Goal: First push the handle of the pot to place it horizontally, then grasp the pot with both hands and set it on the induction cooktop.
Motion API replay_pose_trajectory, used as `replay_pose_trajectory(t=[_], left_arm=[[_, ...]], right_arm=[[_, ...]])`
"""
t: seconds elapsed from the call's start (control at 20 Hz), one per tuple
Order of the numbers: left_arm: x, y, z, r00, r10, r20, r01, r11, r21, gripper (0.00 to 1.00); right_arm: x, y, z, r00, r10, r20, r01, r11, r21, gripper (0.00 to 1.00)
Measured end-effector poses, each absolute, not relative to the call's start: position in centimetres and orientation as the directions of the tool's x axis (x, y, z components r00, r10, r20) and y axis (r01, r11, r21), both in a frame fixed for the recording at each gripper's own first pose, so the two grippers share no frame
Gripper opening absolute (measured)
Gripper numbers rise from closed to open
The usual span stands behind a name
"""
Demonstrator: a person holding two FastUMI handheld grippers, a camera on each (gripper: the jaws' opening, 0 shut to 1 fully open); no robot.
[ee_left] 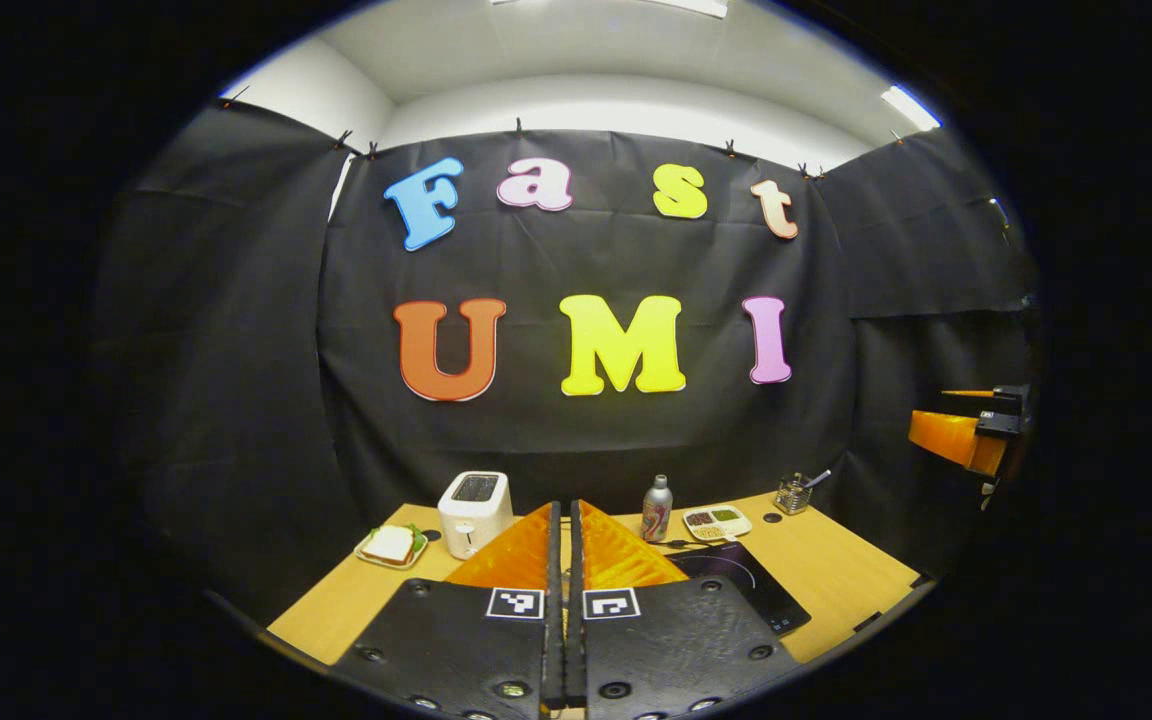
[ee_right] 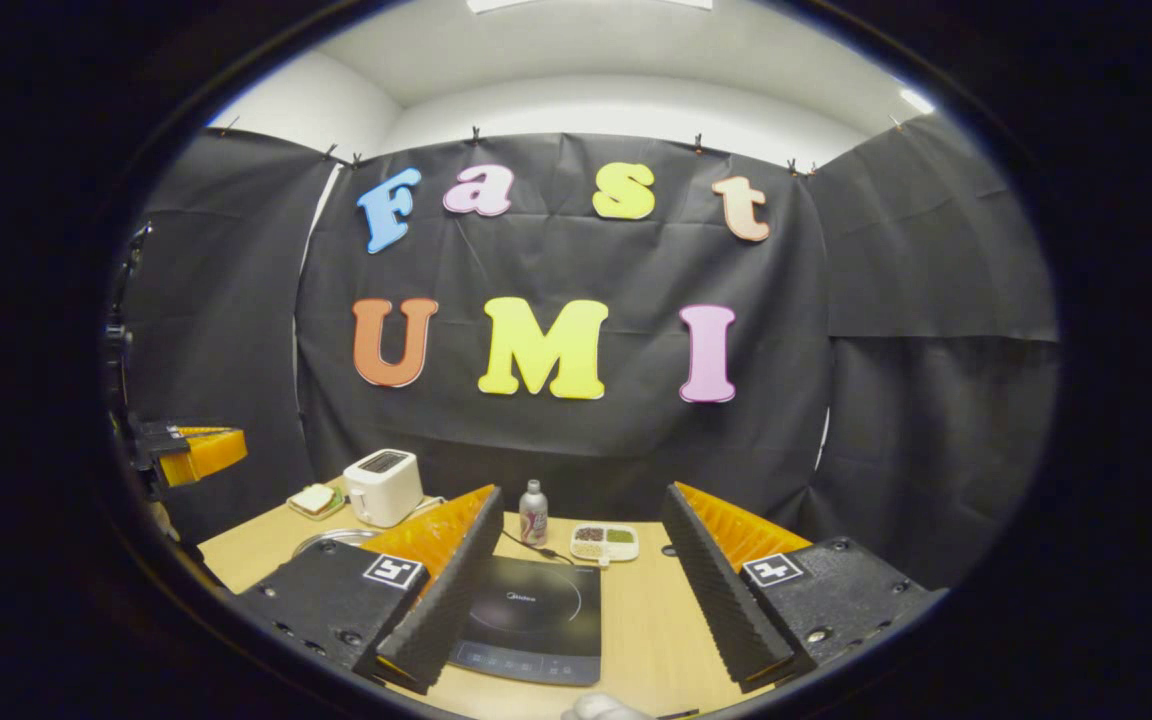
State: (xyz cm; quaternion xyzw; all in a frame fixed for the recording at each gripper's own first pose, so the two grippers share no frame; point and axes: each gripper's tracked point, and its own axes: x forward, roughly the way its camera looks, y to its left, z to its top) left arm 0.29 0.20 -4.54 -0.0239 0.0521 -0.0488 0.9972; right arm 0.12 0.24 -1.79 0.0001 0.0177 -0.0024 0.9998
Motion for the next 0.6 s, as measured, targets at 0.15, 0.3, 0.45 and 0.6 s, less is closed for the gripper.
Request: replay_pose_trajectory(t=[0.15, 0.3, 0.45, 0.6], left_arm=[[0.9, 0.7, -7.1, 0.980, -0.111, -0.166, 0.096, 0.991, -0.098, 0.00], [1.0, 0.8, -12.0, 0.949, -0.125, -0.288, 0.093, 0.988, -0.121, 0.00], [0.6, 1.4, -16.0, 0.922, -0.115, -0.370, 0.084, 0.992, -0.099, 0.00], [-0.5, 1.6, -20.1, 0.891, -0.108, -0.442, 0.079, 0.993, -0.083, 0.00]], right_arm=[[0.2, 0.0, -2.3, 0.999, -0.011, -0.051, 0.011, 1.000, -0.003, 0.96], [0.2, 0.0, -2.8, 0.998, -0.010, -0.067, 0.009, 1.000, -0.006, 1.00], [0.0, 0.0, -2.8, 0.997, -0.015, -0.076, 0.014, 1.000, -0.010, 0.97], [-0.1, 0.3, -3.9, 0.995, -0.012, -0.103, 0.010, 1.000, -0.023, 0.97]])
